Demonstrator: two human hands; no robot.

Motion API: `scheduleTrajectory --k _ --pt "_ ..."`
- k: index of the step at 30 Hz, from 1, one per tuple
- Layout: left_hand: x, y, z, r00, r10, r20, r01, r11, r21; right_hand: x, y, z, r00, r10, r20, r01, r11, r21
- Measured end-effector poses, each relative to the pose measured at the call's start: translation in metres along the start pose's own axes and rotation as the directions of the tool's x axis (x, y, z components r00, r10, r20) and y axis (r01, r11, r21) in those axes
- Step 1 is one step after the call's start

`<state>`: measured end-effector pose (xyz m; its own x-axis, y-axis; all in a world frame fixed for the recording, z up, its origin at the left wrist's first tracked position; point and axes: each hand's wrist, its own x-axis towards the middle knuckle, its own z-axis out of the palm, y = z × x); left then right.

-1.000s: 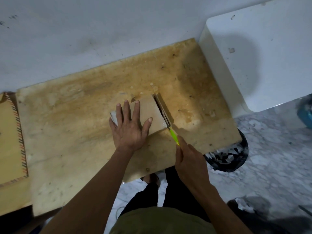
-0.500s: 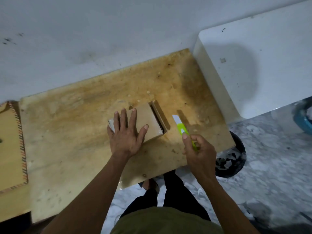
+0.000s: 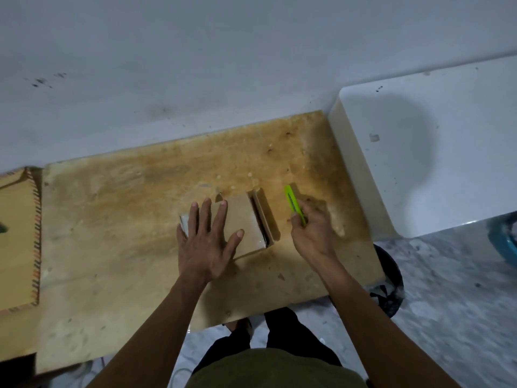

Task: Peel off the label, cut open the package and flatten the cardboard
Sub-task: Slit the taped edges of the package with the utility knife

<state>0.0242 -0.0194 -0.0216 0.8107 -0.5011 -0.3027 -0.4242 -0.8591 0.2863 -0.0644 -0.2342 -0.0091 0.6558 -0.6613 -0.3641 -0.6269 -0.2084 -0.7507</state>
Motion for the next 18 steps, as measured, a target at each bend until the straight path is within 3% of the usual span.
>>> scheduleTrajectory --k 5,11,15,18 --pt "0.001 0.000 0.001 1.000 -0.014 -0.006 0.014 1.000 0.010 0.033 0.009 0.021 0.997 -0.063 -0.039 0.052 0.969 -0.240" --pt "0.002 0.000 0.003 0.999 -0.016 -0.029 0.016 1.000 0.017 0.045 0.011 0.026 0.998 -0.008 -0.061 -0.008 0.963 -0.270" --pt "0.003 0.000 0.003 0.999 -0.028 -0.022 0.028 0.999 0.026 0.040 0.012 0.026 0.989 -0.106 -0.107 0.052 0.906 -0.421" --pt "0.003 0.001 0.003 0.999 -0.029 -0.031 0.030 0.999 0.036 0.022 -0.001 0.029 0.942 -0.313 -0.122 0.265 0.915 -0.304"
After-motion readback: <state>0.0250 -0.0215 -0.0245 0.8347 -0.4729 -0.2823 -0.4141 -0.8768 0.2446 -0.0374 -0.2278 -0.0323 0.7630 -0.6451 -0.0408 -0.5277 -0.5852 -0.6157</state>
